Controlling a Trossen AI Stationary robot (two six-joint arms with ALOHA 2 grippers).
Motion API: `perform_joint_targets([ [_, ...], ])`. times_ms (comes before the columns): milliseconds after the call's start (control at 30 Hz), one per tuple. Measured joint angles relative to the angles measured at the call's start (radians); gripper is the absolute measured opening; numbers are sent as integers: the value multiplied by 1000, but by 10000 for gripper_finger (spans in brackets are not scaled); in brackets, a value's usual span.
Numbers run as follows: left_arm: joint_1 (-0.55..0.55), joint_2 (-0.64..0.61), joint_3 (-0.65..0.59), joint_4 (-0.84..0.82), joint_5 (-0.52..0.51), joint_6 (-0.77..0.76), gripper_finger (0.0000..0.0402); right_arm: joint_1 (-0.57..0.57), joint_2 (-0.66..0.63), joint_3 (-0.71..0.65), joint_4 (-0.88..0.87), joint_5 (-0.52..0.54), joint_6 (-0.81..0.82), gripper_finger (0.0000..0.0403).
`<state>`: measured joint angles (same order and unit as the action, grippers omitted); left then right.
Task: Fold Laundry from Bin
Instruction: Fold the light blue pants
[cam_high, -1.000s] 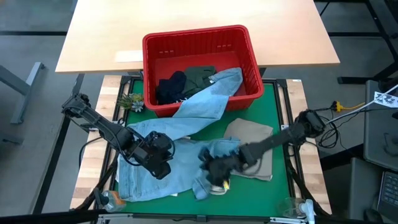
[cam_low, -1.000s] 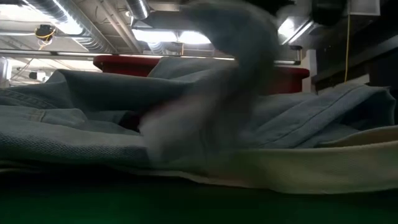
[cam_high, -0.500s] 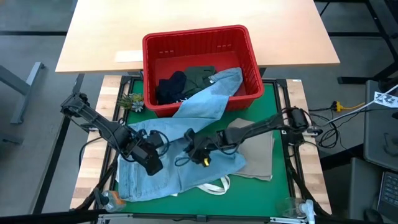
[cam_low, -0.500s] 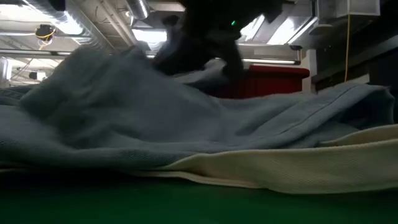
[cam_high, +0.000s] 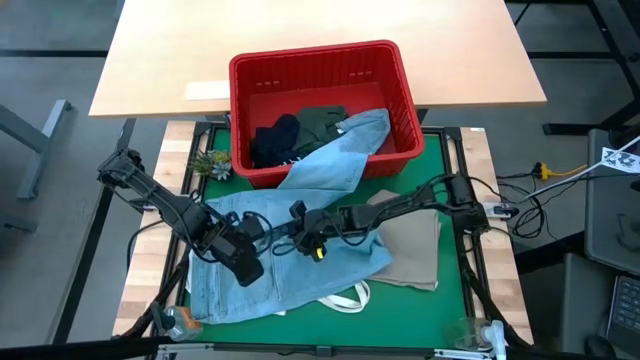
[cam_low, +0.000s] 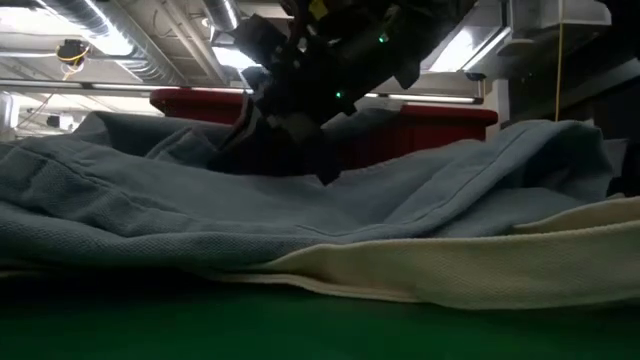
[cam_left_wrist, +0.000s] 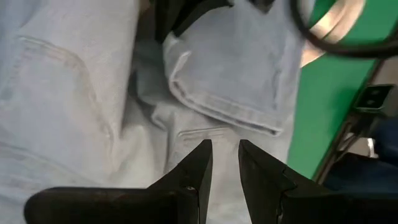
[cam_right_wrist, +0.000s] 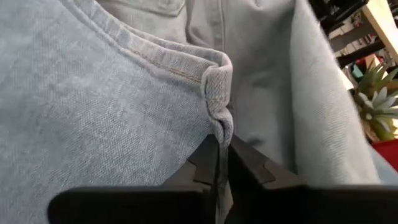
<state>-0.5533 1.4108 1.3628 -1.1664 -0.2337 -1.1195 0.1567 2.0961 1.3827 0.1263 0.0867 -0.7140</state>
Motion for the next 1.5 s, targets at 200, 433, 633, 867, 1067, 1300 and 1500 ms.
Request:
perform_joint_targets([
  [200, 0, 0, 0, 30, -13, 2, 75, 8, 0, 0, 1, 6, 14, 92],
  [433, 0, 7, 0, 45, -45, 3, 75, 62, -3, 32, -7, 259, 2, 175],
  [633, -5, 61, 0, 130, -93, 14, 75, 150, -51, 164, -281, 431, 6, 183],
  [867, -5, 158, 0, 232, -97, 83, 75, 235, -164, 290, -828, 375, 226, 177],
  [1067, 35, 231, 0, 311, -100, 192, 75, 304, -259, 297, -1234, 312, 597, 177],
  [1300, 134, 301, 0, 579, -97, 454, 75, 430, -326, 296, -1569, 287, 1083, 177],
  [1500, 236, 312, 0, 844, -88, 634, 75, 586, -371, 296, -1629, 341, 1312, 177],
])
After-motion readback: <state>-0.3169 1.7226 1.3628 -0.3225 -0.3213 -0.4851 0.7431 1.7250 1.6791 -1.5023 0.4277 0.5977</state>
